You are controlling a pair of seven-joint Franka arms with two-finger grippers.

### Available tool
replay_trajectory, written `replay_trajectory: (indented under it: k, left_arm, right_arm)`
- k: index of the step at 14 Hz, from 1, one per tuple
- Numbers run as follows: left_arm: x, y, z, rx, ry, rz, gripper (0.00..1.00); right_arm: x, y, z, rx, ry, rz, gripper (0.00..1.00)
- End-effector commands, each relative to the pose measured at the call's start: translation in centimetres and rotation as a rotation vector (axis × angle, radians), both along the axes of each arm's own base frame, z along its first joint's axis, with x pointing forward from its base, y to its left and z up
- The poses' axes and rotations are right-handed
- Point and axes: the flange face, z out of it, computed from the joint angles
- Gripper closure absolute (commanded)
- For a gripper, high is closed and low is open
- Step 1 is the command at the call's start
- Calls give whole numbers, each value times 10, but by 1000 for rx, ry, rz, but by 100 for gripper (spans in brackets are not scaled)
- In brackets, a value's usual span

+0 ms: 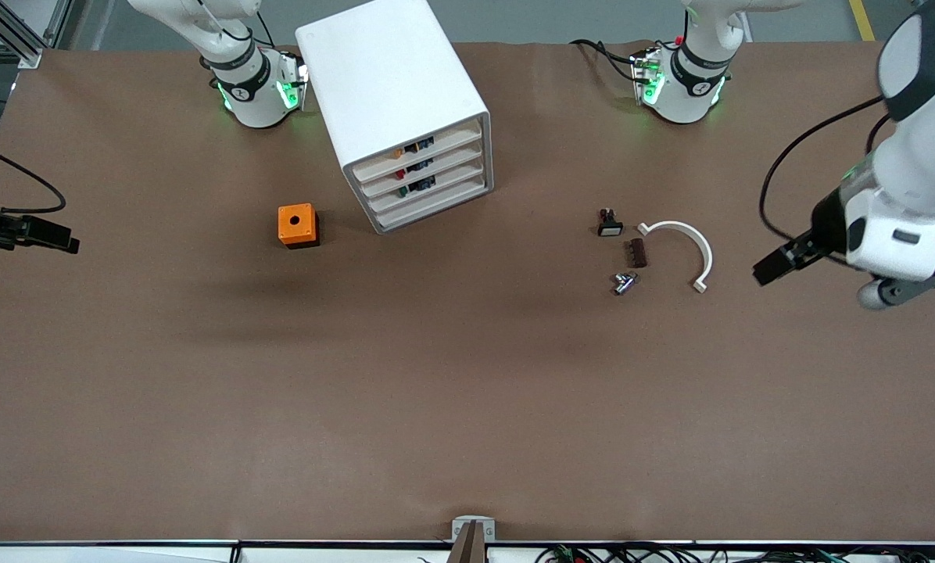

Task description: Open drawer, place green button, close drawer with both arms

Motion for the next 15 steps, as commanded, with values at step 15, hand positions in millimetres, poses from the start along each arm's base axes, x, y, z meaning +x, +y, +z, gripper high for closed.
replay_trajectory:
  k: [15]
  left_arm:
    - [-116, 27, 31, -2, -11, -329, 0]
  right_arm:
    - [-61, 23, 26, 22, -136, 46, 0]
